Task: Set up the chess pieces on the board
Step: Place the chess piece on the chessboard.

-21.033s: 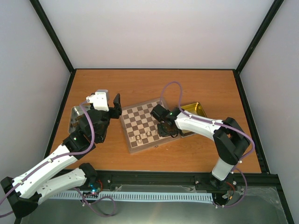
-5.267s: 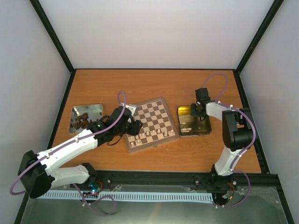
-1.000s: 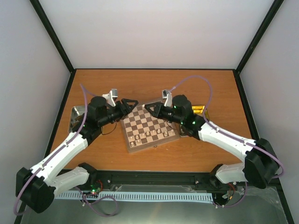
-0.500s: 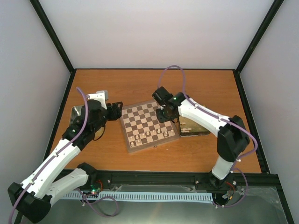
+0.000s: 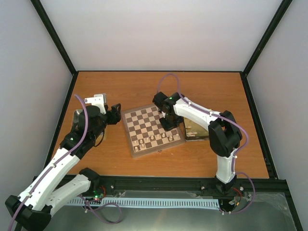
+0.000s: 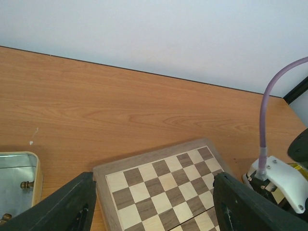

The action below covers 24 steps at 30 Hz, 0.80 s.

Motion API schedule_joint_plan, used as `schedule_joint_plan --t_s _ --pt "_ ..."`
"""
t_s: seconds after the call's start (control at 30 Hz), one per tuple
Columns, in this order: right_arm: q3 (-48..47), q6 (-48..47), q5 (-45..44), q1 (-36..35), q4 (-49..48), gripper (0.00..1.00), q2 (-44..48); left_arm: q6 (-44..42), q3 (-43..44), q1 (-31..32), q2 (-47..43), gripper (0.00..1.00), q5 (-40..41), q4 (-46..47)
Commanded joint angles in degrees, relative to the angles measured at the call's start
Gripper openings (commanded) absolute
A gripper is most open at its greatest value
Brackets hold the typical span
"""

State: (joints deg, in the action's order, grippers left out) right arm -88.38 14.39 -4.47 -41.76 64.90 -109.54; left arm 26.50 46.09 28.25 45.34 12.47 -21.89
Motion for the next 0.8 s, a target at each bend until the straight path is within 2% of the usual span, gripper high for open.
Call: schedule_joint_plan --t_s 0.0,0.77 --pt "-1.18 -1.12 2.64 0.10 0.99 0.10 -1.79 -1.45 -0.06 0.23 -1.26 0.67 1.51 0.08" --pt "0.01 -2.08 5.35 0.01 0.09 0.13 -5.47 -1.10 -0.29 0.23 -1.26 0.67 1.50 0.07"
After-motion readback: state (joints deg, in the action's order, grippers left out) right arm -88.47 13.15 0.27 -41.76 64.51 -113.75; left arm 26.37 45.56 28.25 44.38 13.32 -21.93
